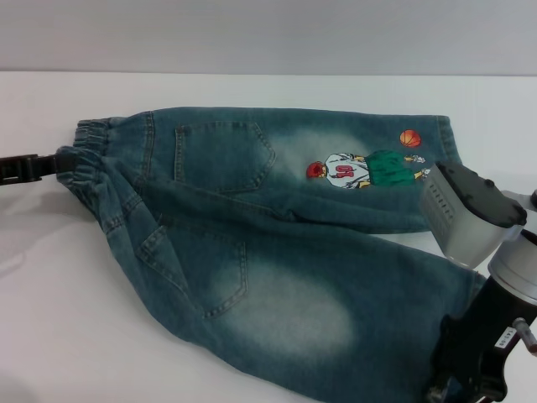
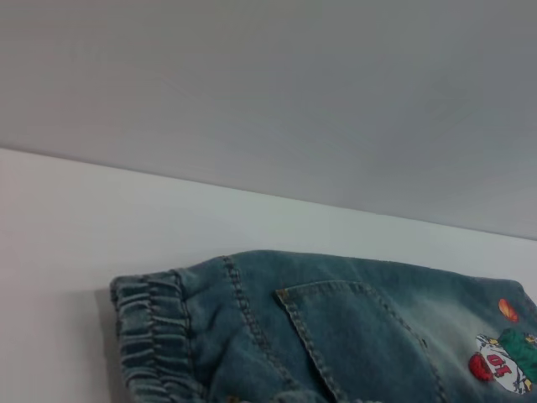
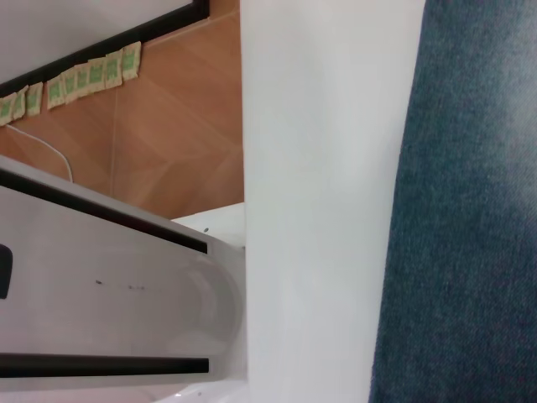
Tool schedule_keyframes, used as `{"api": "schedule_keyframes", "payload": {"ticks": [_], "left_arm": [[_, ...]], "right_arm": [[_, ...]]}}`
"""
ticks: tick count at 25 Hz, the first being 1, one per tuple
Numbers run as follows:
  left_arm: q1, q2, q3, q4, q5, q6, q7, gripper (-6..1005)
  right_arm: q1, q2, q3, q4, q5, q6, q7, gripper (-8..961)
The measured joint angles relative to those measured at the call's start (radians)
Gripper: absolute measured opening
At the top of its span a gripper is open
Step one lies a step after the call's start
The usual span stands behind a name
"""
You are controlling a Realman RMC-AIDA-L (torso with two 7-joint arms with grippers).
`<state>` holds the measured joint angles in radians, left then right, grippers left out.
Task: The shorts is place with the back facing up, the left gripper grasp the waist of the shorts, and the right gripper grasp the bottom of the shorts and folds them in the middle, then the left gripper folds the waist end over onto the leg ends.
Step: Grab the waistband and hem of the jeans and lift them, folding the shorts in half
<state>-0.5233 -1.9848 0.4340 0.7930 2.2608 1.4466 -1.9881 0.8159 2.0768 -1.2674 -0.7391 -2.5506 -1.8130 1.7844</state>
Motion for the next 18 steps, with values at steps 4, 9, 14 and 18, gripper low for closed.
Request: {"api": "schedule_keyframes", "payload": {"ticks": [4,9,14,18], "left_arm": [[-0.002,0.0,0.0,0.0,0.0,-0.004,0.0,46],[-0.004,0.0,0.0,0.0,-0.005,-0.006,-0.001,46],[-0.01,0.0,0.0,0.0,-0.002,-0.006,-0.006,46],[-0.011,0.002,0.0,0.0,-0.002,-0.006,-0.006,46]], "right_arm": [[0.002,-0.001,-0.004,0.001,-0.001,0.01,0.0,357],[0.002,-0.001,-0.003,0.001,-0.001,0.032,-0.005,357],[0.002,-0.001,-0.003,-0.003,0.0,0.034,-0.009,357],[-0.002,-0.003,0.006,-0.009,0.032,0.035,-0.018,357]]}}
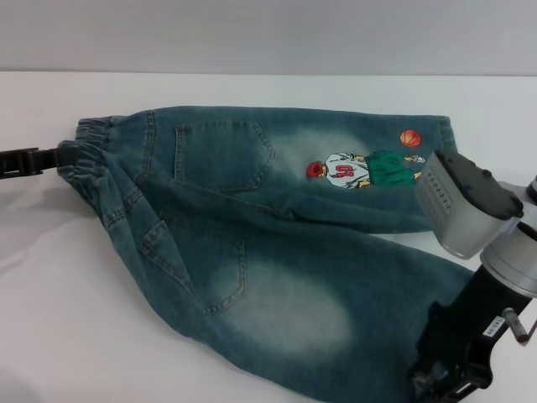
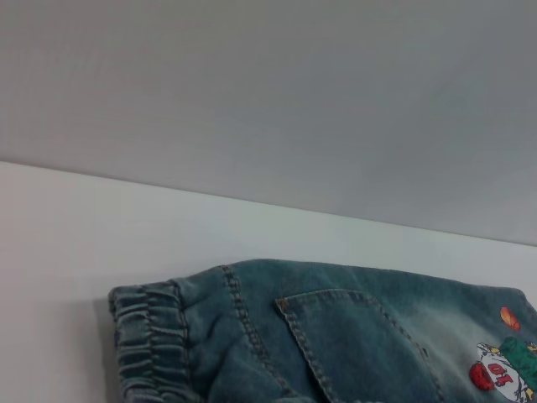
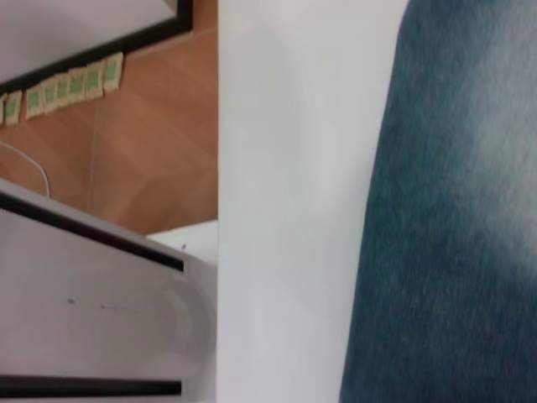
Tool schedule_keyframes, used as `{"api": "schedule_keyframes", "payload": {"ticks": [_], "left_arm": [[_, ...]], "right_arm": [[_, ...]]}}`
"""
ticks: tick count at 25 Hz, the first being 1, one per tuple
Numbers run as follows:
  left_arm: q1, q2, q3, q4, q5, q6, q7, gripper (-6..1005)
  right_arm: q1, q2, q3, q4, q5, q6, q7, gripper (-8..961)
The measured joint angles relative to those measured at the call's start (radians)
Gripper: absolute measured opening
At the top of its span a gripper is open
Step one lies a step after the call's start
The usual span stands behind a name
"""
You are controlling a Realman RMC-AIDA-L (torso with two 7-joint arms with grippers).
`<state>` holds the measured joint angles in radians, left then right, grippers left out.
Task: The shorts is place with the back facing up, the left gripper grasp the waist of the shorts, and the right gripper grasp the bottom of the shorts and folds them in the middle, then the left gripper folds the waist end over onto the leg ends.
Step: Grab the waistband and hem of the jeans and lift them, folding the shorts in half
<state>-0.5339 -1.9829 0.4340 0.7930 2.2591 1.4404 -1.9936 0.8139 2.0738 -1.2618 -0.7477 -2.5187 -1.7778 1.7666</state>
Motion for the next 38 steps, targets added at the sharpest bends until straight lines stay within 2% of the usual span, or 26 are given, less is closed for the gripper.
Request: {"api": "schedule_keyframes", "payload": {"ticks": [10,25,29,31,35,38], "left_arm": [[0.001,0.001,0.0,0.0,0.001,0.001,-0.004,46],[-0.001,0.001,0.002,0.0,0.001,0.0,-0.003,46],[-0.001,0.0,0.002,0.0,-0.003,0.0,-0.002,46],[-0.002,0.0,0.002,0.0,-0.004,0.001,-0.002,46],[-0.003,-0.001,0.002,0.0,-0.005,0.002,-0.001,46],[-0.003,-0.002,0.001,0.0,-0.005,0.003,0.002,46]], "right_arm": [[-0.007,-0.002,-0.004,-0.005,0.011,-0.014,-0.007,356],[-0.051,-0.003,0.109,-0.158,0.11,-0.02,-0.037,356],[-0.065,-0.007,0.191,-0.205,0.183,-0.081,-0.073,356],[-0.07,-0.013,0.257,-0.244,0.229,-0.162,-0.09,355],[-0.101,-0.022,0.435,-0.34,0.363,-0.323,-0.122,354],[-0.16,-0.02,0.573,-0.381,0.519,-0.338,-0.163,353]]}}
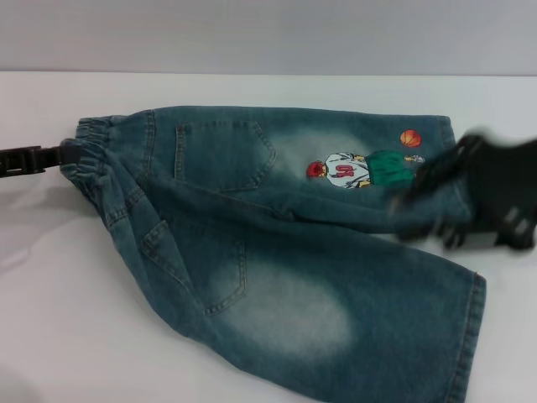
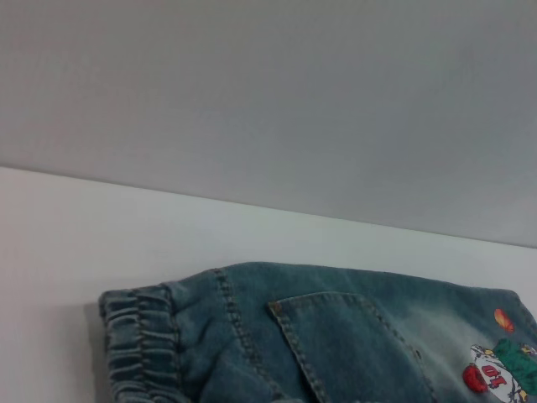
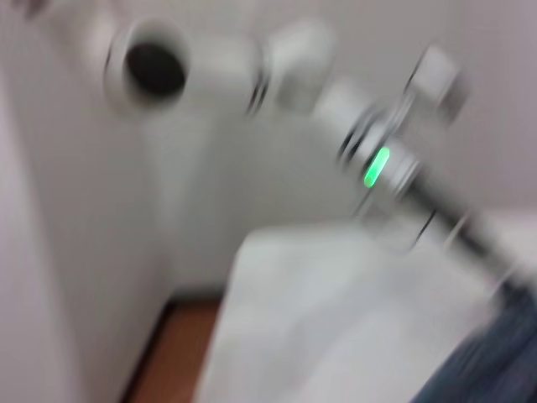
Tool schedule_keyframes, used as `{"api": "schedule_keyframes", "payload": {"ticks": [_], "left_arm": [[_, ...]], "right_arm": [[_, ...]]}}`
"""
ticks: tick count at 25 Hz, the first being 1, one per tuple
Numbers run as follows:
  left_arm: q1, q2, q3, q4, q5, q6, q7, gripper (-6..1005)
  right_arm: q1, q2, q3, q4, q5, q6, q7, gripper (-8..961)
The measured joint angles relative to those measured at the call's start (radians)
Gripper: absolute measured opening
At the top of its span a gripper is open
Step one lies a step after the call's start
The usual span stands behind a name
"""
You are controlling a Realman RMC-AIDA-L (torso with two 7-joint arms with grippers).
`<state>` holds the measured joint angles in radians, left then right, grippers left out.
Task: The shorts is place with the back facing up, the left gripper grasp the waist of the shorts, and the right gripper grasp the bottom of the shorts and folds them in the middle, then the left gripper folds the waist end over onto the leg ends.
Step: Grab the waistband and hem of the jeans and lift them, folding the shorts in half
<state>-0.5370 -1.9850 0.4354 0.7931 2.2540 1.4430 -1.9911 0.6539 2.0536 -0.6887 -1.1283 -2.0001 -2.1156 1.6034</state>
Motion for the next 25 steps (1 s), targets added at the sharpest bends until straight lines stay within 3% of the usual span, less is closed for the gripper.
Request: {"api": "schedule_keyframes", "payload": {"ticks": [4,7,11,18,25], "left_arm": [[0.0,-0.001,0.0,0.0,0.0,0.002,0.003,46],[0.001,-0.001,0.0,0.0,-0.001,0.003,0.002,46],[0.0,-0.001,0.0,0.0,-0.001,0.005,-0.003,46],[-0.004,-0.001,0.007,0.0,-0.001,0.005,-0.006,46],[-0.007,-0.003,0.009,0.0,-0.001,0.002,-0.008,46]], "right_arm": [[-0.1,0.014,0.108,-0.019,0.209,0.077,-0.096,351],[-0.132,0.015,0.128,-0.057,0.231,0.144,-0.046,350],[-0.083,-0.002,0.12,-0.065,0.087,0.136,0.09,349],[0.031,-0.039,0.054,-0.07,-0.147,-0.001,0.234,374],[0.078,-0.045,-0.158,-0.059,-0.302,-0.068,0.291,400]]}}
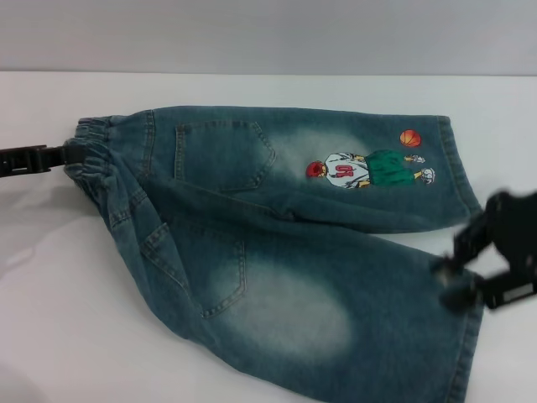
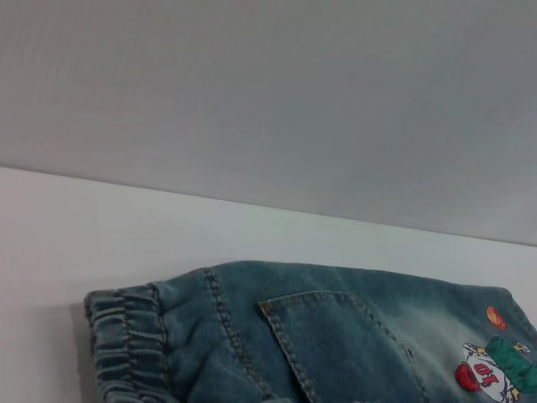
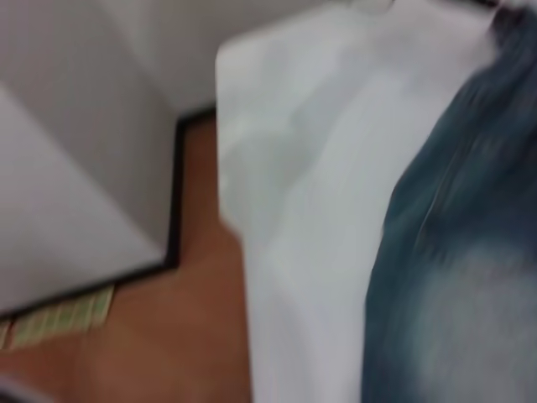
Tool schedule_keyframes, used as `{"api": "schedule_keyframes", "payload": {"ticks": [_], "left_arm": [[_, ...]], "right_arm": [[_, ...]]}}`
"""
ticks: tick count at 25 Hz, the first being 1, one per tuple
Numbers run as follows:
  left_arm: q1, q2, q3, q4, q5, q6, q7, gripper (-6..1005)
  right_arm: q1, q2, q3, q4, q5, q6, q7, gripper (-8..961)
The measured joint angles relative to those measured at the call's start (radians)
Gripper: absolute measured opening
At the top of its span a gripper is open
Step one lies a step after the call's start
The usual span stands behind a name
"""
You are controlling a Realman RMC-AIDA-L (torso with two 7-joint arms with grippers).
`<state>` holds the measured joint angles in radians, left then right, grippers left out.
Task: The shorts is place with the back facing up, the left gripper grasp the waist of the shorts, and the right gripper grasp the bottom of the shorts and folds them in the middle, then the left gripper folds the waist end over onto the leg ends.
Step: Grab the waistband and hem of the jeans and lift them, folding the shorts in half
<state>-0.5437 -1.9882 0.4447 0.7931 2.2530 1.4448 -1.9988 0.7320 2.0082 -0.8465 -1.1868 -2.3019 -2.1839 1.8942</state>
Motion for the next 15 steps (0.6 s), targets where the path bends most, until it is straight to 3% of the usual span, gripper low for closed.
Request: {"api": "schedule_keyframes", "payload": {"ticks": [6,15], "left_arm": [[-0.008,-0.005,0.0,0.0,0.0,0.0,0.0,46],[-0.016,-0.01,0.0,0.0,0.0,0.0,-0.005,46]], "right_arm": [[-0.004,0.019,-0.208,0.05,-0.074,-0.001,0.031,421],[-0.012,0.029,-0.303,0.091,-0.166,-0.003,0.037,512]]}}
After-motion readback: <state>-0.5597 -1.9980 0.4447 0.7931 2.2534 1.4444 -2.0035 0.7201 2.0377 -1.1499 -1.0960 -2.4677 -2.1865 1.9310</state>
